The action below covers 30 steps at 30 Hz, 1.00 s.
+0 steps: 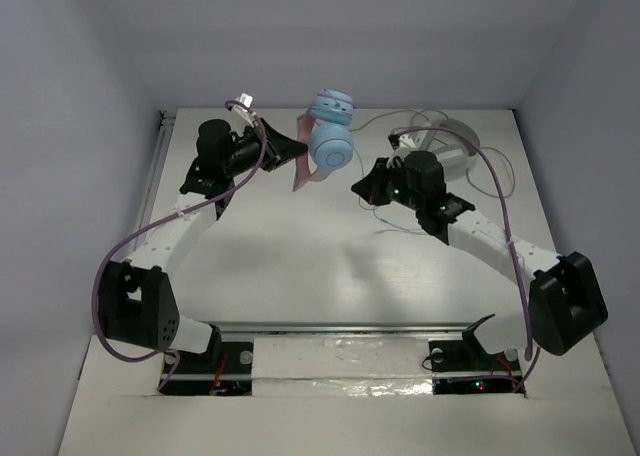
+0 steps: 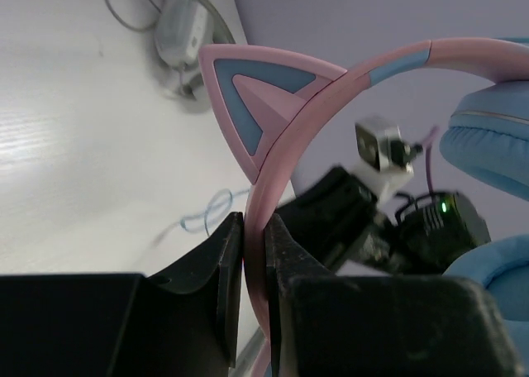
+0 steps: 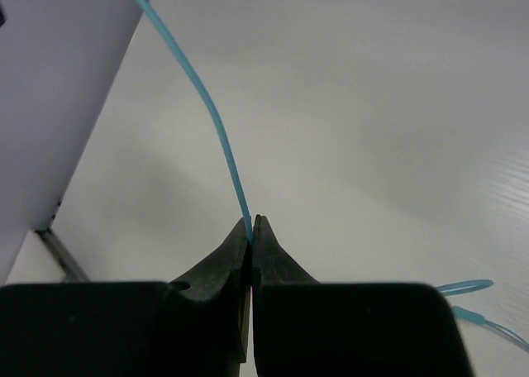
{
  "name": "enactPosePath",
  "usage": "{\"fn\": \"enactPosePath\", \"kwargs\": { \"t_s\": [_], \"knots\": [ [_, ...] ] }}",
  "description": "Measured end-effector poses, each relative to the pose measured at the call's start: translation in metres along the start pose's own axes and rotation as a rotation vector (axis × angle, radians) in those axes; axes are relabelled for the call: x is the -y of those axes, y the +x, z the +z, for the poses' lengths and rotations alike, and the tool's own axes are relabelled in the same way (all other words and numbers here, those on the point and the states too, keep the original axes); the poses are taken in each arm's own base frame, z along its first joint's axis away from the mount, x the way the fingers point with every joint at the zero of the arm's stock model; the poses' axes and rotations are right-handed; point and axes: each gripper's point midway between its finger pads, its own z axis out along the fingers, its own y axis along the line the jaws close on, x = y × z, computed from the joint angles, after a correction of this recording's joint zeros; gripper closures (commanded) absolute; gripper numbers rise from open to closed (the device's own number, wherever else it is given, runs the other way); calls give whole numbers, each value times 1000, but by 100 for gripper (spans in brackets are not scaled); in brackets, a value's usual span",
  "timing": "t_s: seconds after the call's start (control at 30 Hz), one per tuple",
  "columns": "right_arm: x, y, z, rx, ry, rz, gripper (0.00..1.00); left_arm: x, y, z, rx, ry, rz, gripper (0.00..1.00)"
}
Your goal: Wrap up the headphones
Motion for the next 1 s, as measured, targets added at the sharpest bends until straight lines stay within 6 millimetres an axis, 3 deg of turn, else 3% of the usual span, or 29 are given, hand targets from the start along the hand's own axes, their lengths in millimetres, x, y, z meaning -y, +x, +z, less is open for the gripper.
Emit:
{"fn": "enactPosePath", "kwargs": {
  "t_s": [0.27, 0.53, 1.0],
  "knots": [
    [-38, 25, -16, -39, -184, 41, 100, -27, -40, 5, 240, -146, -1, 100],
    [-84, 40, -32, -83, -410, 77, 78, -63, -45, 4, 367, -332, 4, 100],
    [-170, 80, -78, -214, -807, 117, 70, -68, -57, -14, 504, -485, 112, 100]
  ]
}}
